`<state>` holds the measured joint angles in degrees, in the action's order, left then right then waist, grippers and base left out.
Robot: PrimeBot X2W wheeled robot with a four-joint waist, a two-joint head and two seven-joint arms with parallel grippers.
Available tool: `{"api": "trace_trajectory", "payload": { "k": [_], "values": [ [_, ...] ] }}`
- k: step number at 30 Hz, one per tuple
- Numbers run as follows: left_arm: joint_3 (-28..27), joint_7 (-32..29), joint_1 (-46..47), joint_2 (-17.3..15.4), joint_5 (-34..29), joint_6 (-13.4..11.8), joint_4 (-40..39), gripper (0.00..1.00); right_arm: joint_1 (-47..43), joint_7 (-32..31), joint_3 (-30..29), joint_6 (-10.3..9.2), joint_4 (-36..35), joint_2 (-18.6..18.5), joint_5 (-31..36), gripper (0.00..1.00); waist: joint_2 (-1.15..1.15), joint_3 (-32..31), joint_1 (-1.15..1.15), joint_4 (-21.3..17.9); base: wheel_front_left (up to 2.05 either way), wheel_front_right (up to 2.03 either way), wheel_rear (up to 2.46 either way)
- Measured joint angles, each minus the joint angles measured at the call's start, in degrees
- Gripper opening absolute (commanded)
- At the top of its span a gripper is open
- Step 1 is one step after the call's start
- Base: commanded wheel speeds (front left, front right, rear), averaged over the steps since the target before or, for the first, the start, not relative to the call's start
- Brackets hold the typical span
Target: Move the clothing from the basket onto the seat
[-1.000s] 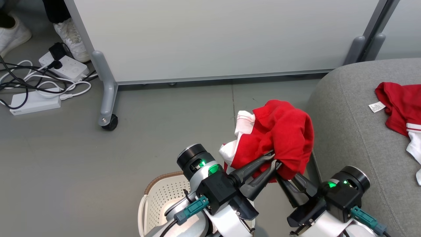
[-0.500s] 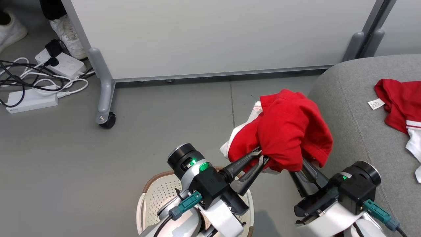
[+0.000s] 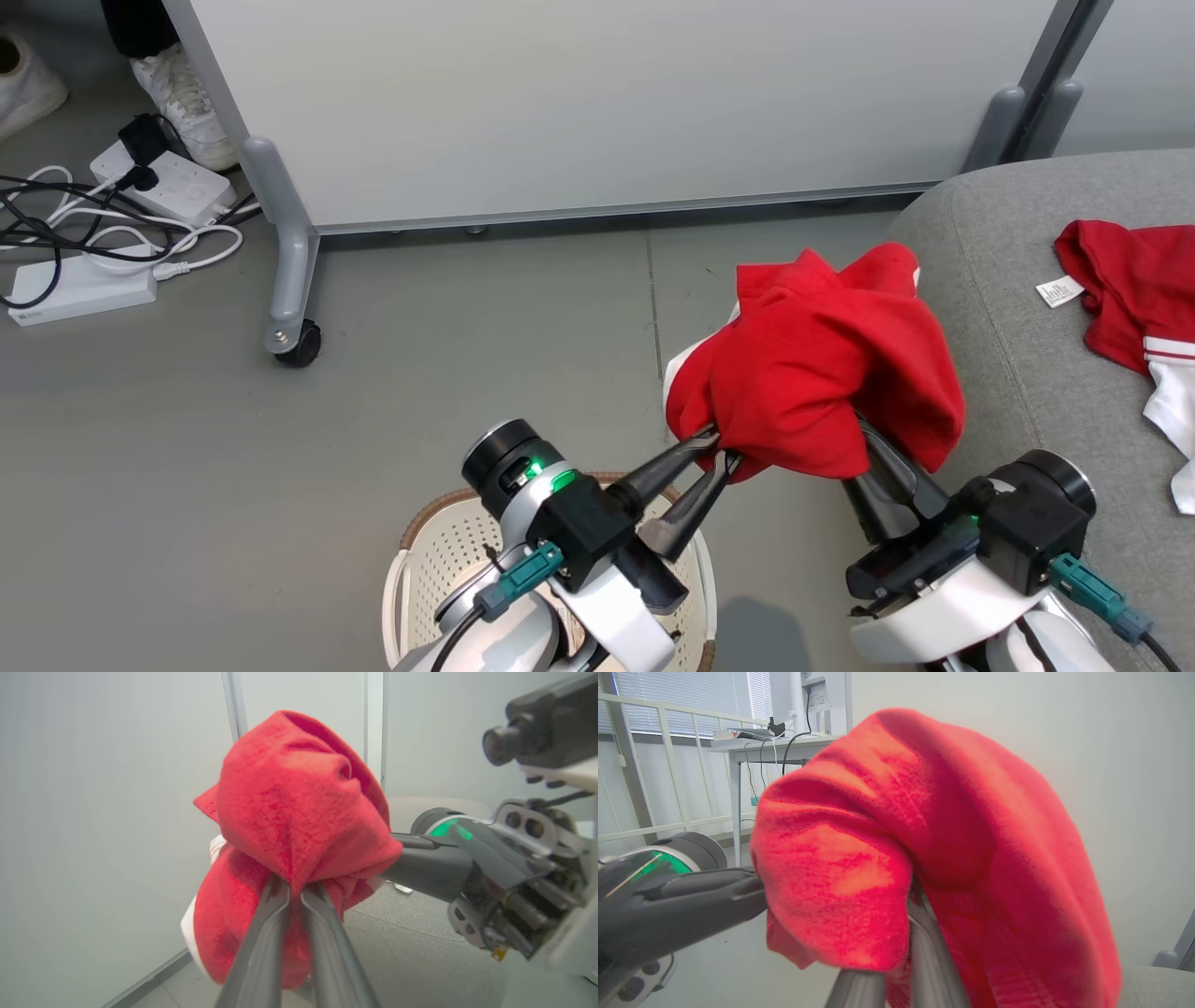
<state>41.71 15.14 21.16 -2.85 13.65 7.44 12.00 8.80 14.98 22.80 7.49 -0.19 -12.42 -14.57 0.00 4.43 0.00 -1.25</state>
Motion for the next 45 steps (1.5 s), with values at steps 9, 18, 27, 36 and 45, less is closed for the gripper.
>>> {"api": "trace_trajectory", "payload": {
  "k": [9, 18, 27, 36, 45],
  "values": [
    [-2.9, 0.0, -4.5, -0.1, -1.3, 0.0, 0.0, 1.00, -1.1, 0.0, -4.7, 0.00, 1.5, 0.1, 2.1, 0.00, 0.00, -0.3, 0.00, -0.6, 0.00, 0.00, 0.00],
    [-2.3, 0.0, -8.4, -1.4, -1.6, 0.0, 0.8, 1.00, -3.4, 0.0, -10.2, 0.00, 4.8, 0.6, 4.0, 0.00, 0.00, -0.7, 0.00, -0.6, 0.00, 0.00, 0.00],
    [-0.7, 0.0, -10.7, -2.5, -1.6, 0.0, 1.7, 1.00, -6.2, 0.0, -14.2, 0.00, 7.8, 2.0, 3.6, 0.00, 0.00, -1.0, 0.00, -1.0, 0.00, 0.00, 0.00],
    [-1.4, 0.0, -12.8, -1.8, -1.1, 0.0, 2.9, 1.00, -7.4, 0.0, -15.7, 0.00, 12.2, 2.1, 3.1, 0.00, 0.00, -1.1, 0.00, -1.6, 0.00, 0.00, 0.00],
    [-1.9, 0.0, -13.1, -1.2, -1.1, 0.0, 3.4, 1.00, -7.6, 0.0, -15.5, 0.00, 13.2, 2.0, 3.1, 0.00, 0.00, -1.0, 0.00, -1.8, 0.00, 0.00, 0.00]
  ]
}}
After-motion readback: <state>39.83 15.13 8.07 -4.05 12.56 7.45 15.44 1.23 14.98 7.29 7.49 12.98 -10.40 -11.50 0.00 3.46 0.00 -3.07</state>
